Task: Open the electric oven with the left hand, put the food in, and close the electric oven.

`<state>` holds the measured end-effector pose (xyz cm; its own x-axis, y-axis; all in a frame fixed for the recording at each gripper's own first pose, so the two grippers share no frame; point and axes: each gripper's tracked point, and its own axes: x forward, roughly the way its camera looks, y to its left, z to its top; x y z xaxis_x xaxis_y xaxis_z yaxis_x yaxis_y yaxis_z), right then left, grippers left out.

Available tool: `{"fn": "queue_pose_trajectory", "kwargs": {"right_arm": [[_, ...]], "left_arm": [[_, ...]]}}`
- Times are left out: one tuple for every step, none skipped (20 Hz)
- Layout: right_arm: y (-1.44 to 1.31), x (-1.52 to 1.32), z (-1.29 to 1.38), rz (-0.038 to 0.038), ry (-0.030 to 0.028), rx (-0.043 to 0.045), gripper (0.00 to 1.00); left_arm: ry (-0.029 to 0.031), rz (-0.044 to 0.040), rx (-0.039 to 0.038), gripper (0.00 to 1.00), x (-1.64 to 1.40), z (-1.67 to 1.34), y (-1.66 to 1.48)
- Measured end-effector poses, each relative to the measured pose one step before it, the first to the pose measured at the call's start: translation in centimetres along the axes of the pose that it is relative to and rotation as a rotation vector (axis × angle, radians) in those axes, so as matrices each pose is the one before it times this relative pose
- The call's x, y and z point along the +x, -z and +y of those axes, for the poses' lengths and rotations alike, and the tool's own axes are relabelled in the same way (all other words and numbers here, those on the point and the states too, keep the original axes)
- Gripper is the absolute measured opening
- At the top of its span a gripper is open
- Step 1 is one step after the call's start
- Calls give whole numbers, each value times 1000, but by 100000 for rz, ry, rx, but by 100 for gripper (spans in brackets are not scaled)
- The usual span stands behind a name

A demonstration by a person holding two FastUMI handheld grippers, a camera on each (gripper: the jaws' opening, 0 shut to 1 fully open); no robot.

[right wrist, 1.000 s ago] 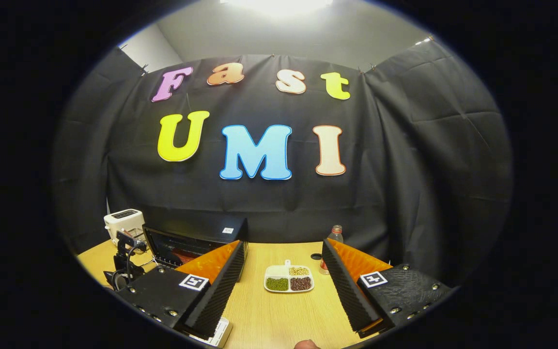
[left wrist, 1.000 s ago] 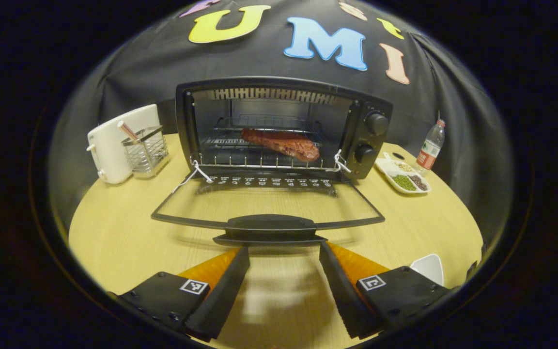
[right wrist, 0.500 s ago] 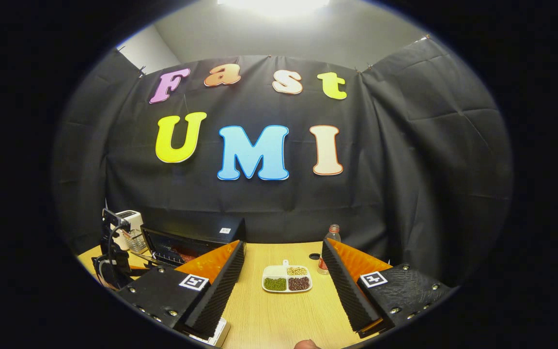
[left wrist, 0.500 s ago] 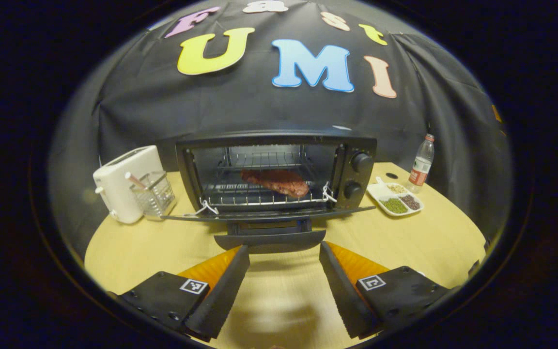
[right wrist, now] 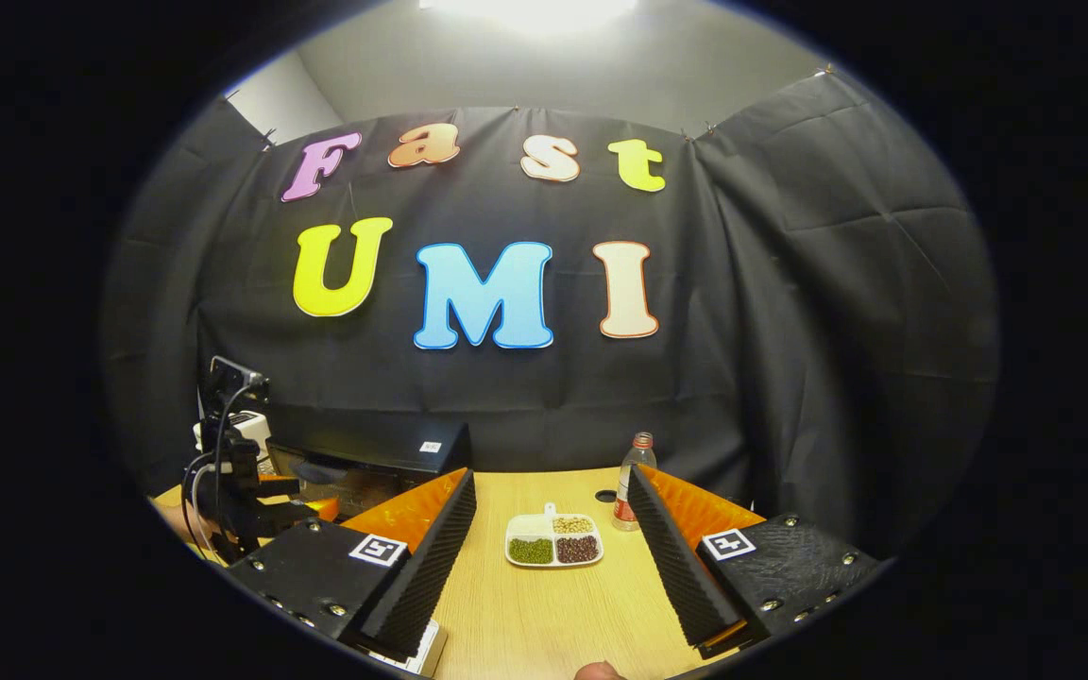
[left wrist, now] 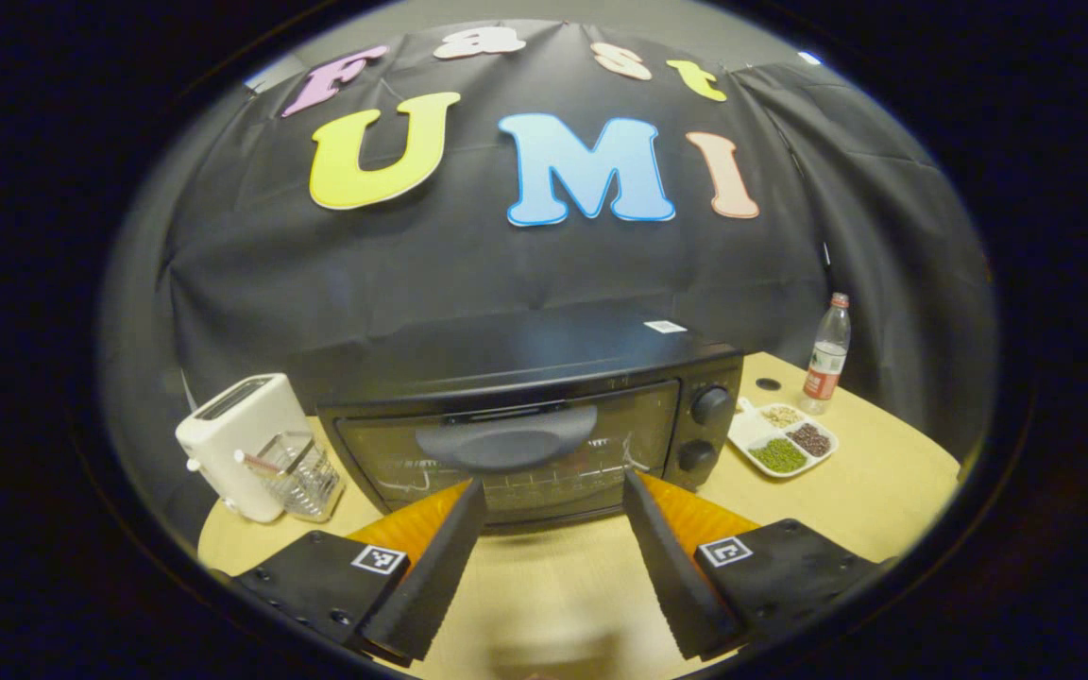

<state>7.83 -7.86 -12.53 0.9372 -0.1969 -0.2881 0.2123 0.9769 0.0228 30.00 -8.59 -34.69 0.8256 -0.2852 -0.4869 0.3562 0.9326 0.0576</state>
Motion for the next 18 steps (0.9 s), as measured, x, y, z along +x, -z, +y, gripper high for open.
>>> {"fn": "queue_pose_trajectory", "kwargs": {"right_arm": [[3,-152,-165,344,496,282,98],[70,-224,-96,45,216,563,98],[-156,-240,-95,-158,117,509,98],[-176,-219,-117,-521,18,281,98],[-308,-431,-76,-686,-412,118,98],[-188,-413,-7,-683,-833,38,98],[-293,-418,-7,-799,-1080,-91,98],[-225,-377,-26,-768,-1235,-199,98],[-361,-380,-21,-790,-1494,-162,98],[-212,-425,-21,-484,-1634,-84,98],[-92,-661,-78,-346,-1844,322,98],[-221,-374,171,-389,-2108,619,98],[-258,-371,16,-419,-1766,661,98],[-183,-424,13,-537,-1664,581,98],[-192,-386,27,-726,-1581,436,98],[-238,-474,48,-488,-1578,606,98],[-224,-462,48,-326,-1500,700,98],[-67,-392,105,-224,-1505,323,97]], "left_arm": [[-17,-690,124,97,255,-179,-438],[541,-639,-219,97,-65,-296,-425],[414,-1131,-297,97,-310,-394,-436],[197,-1322,-564,97,-461,-326,-544],[-122,-1564,-934,100,-865,-283,-603],[-647,-1649,-891,97,-1028,-235,-726],[-599,-1897,-971,97,-1193,-224,-765],[-1293,-2068,-1126,100,-1322,-133,-973],[-1658,-2735,-1248,97,-1409,77,-1091],[-1508,-2981,-1288,97,-1562,-44,-1199],[-1882,-2454,-877,97,-1704,65,-1202],[-1860,-1963,-395,97,-1714,160,-1083],[-2108,-1808,-58,100,-1789,123,-1028],[-2065,-2015,150,100,-1782,261,-1213],[-2145,-1877,207,100,-1883,266,-1048],[-2160,-1925,-111,97,-1780,317,-1116],[-2079,-1201,-581,97,-1872,447,-904],[-1773,-1271,-1699,97,-1627,477,-950]]}}
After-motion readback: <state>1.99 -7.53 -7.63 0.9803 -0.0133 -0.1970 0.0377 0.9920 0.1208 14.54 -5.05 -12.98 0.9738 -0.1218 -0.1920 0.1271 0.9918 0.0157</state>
